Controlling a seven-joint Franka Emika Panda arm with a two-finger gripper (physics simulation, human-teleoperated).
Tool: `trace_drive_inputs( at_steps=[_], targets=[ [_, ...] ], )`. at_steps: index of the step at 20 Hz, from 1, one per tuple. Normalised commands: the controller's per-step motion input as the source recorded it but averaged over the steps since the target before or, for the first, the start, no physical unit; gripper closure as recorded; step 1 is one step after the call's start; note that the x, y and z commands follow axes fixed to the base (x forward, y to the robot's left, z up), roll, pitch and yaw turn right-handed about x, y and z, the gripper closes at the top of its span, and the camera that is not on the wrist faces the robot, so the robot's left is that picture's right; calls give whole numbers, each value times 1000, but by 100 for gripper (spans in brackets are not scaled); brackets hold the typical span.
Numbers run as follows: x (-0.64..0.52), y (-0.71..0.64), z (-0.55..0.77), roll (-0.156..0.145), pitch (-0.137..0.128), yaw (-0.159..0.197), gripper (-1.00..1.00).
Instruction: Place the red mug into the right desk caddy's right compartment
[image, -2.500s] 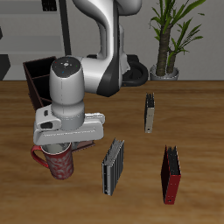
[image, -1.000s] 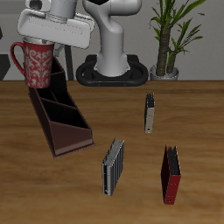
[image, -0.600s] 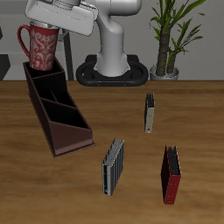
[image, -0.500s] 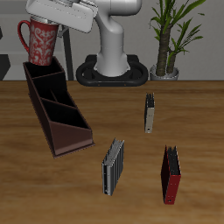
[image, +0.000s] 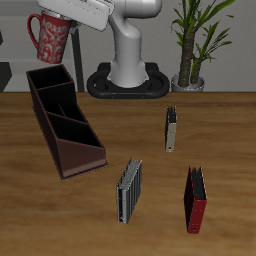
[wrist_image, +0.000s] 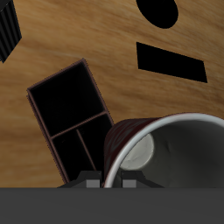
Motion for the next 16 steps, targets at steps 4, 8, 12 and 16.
trace_drive_inputs(
  at_steps=[4, 8, 12, 16],
  targets=[
    [-629, 193, -133, -1, -19, 9, 100],
    [-462, 129, -155, 1, -17, 47, 100],
    [-365, -91, -75, -29, 15, -36, 100],
    [-352, -33, -78, -21, -8, -7, 100]
  ],
)
